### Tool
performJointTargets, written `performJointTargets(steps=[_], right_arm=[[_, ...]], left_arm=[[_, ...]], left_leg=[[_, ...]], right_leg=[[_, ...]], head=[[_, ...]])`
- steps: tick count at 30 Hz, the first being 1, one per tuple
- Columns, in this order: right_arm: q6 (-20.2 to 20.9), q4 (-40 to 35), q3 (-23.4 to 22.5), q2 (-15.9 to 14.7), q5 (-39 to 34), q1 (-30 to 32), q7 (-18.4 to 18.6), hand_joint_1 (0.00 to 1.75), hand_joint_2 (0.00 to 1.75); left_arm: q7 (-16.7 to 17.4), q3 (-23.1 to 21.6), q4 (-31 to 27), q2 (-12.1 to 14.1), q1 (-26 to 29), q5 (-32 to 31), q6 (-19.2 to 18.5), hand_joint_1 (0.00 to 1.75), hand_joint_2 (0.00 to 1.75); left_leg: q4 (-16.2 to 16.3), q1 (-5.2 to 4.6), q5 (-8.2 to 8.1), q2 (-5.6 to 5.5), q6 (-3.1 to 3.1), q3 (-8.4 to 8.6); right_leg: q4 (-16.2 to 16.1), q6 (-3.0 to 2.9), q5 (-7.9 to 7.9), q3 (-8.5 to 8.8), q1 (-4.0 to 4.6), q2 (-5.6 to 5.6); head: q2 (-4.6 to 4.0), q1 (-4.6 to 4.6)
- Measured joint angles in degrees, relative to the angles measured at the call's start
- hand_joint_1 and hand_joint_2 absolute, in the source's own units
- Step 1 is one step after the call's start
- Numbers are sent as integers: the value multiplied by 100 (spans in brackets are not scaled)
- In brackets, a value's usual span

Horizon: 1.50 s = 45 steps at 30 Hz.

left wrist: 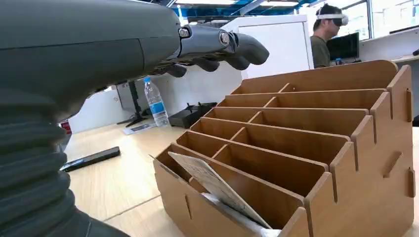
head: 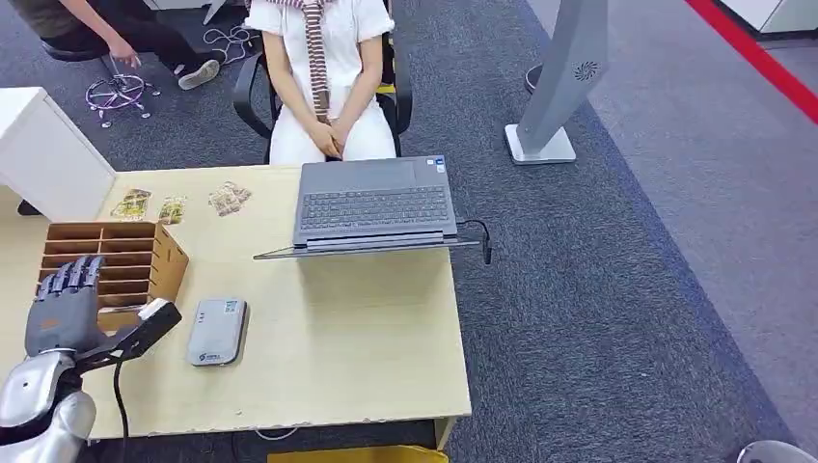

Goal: Pass the card to the sensor for recognition and then transmit it.

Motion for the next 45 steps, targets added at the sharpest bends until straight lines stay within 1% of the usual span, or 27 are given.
performJointTargets(steps=[3,7,24,32,41,44,45], right_arm=[[0,0,2,-2,7,0,0,0,0],[2,0,2,-2,9,1,-2,0,0],[2,0,4,-31,68,1,-28,0,0],[-7,0,4,-37,41,0,-50,0,0],[0,0,4,-44,-20,1,-35,0,0],[-2,0,4,-44,-39,5,-33,0,0],[-7,0,2,-44,-46,6,-33,0,0]], left_arm=[[-4,0,0,2,0,24,-28,175,175],[-114,0,0,15,8,164,-57,175,175],[-159,0,-2,61,2,262,-116,175,175],[-206,0,-11,59,4,323,-24,175,175],[-335,0,-352,96,66,428,81,175,175],[-402,0,-796,151,251,525,144,175,175],[-411,0,-1022,188,351,553,155,175,175]], left_leg=[[0,0,0,0,0,0],[0,0,0,0,0,-1],[0,0,0,0,0,0],[0,0,0,0,0,1],[0,0,0,1,0,-1],[0,0,0,1,0,-1],[0,0,-1,1,0,-1]], right_leg=[[0,0,0,0,0,0],[0,0,0,0,0,0],[0,0,0,0,0,0],[0,0,0,0,0,0],[0,0,0,0,0,0],[0,0,0,0,0,1],[0,0,-1,0,0,1]], head=[[-2,0],[-2,0],[-2,0],[-2,0],[0,0],[0,0],[-2,0]])
